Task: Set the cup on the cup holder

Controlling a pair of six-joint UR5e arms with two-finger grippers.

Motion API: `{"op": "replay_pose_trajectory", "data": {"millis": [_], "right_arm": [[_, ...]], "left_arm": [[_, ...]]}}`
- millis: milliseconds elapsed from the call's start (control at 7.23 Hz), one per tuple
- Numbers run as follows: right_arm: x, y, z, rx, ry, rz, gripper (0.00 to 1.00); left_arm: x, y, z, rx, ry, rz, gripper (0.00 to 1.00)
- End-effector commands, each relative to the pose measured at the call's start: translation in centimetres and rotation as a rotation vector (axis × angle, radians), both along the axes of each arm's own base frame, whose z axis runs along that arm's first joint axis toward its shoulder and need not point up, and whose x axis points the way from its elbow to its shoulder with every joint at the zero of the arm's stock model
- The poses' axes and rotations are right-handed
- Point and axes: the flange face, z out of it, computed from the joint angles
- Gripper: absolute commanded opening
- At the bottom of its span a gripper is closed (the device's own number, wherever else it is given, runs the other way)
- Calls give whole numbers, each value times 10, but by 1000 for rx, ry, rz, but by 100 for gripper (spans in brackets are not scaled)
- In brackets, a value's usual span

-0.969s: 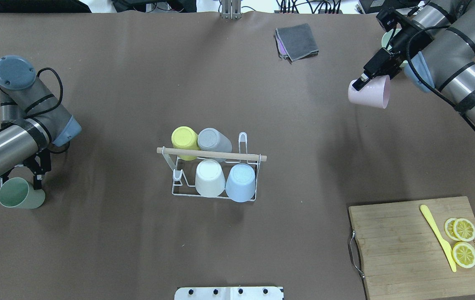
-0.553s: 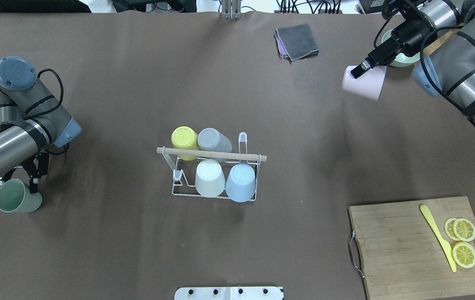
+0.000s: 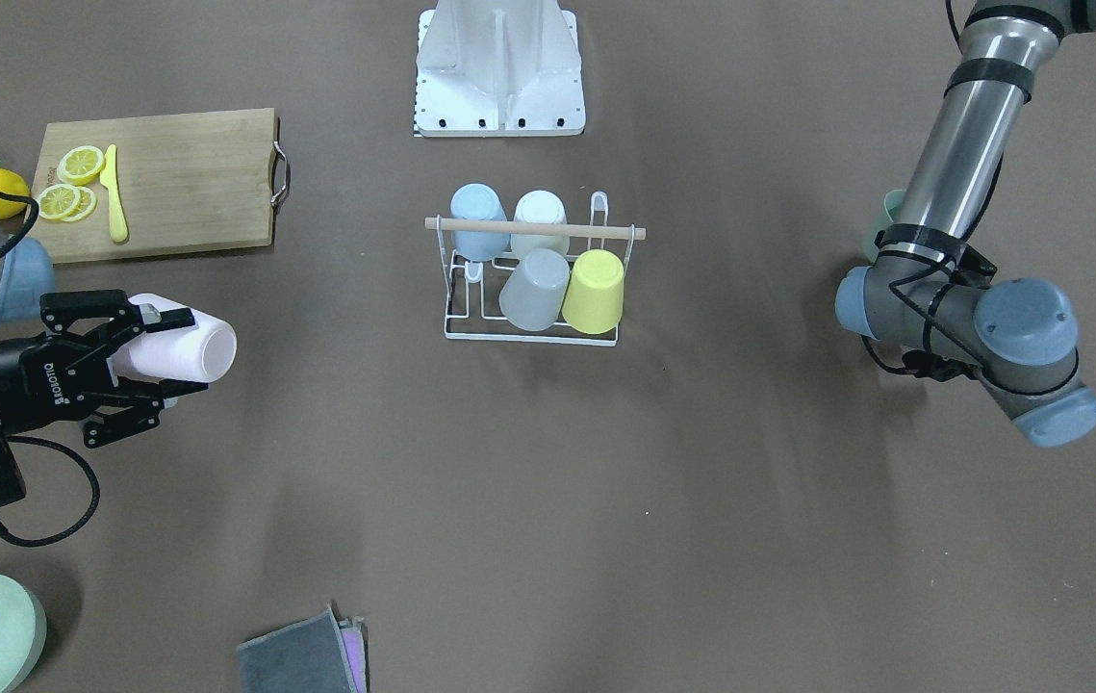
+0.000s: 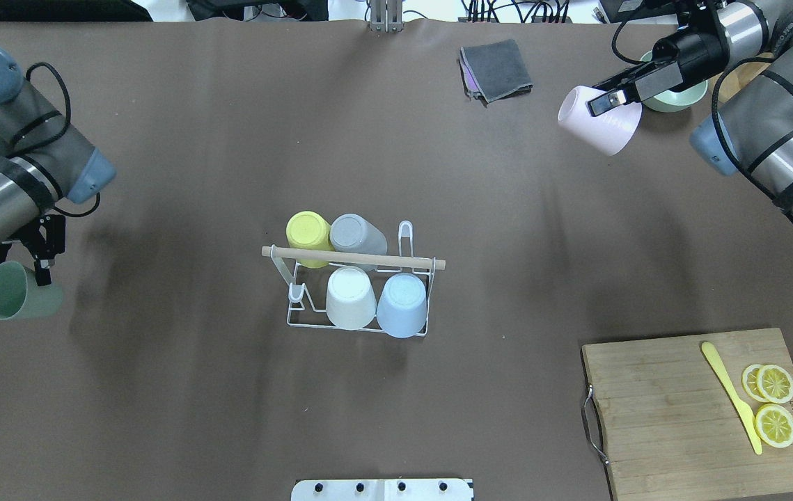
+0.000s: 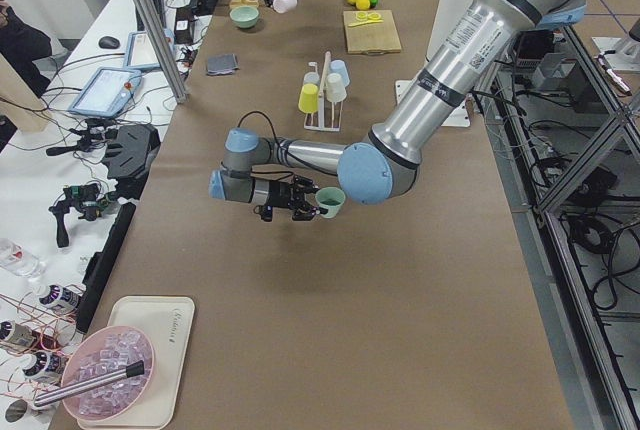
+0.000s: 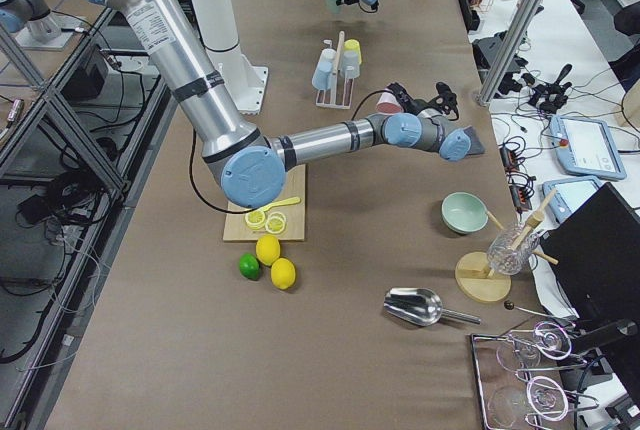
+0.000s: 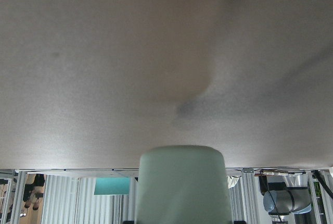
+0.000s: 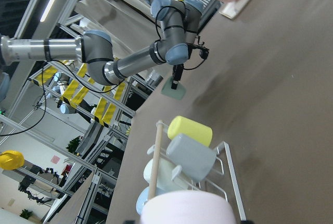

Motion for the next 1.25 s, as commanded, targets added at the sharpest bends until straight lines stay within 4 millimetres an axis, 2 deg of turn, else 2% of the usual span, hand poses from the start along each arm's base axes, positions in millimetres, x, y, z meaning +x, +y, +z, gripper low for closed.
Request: {"op": "replay_pose_trajectory", "data": {"millis": [0, 138, 277, 415, 692, 1107], "right_arm": [[5, -6, -1, 168, -229, 204, 27], [3, -6, 9, 265, -276, 295, 27], [-6, -6, 15, 357, -339, 388, 27], [-15, -2, 13, 432, -406, 471, 27], [-30, 5, 14, 521, -469, 548, 27], [-69, 26, 2, 601, -587, 582, 27]], "left_arm": [[-51, -38, -54, 113, 102, -199, 0], [-73, -54, -79, 208, 148, -248, 0], [-86, -65, -109, 326, 186, -283, 0], [-84, -78, -125, 440, 225, -301, 0], [-108, -107, -156, 606, 298, -444, 0], [-121, -129, -205, 737, 399, -634, 0]]}}
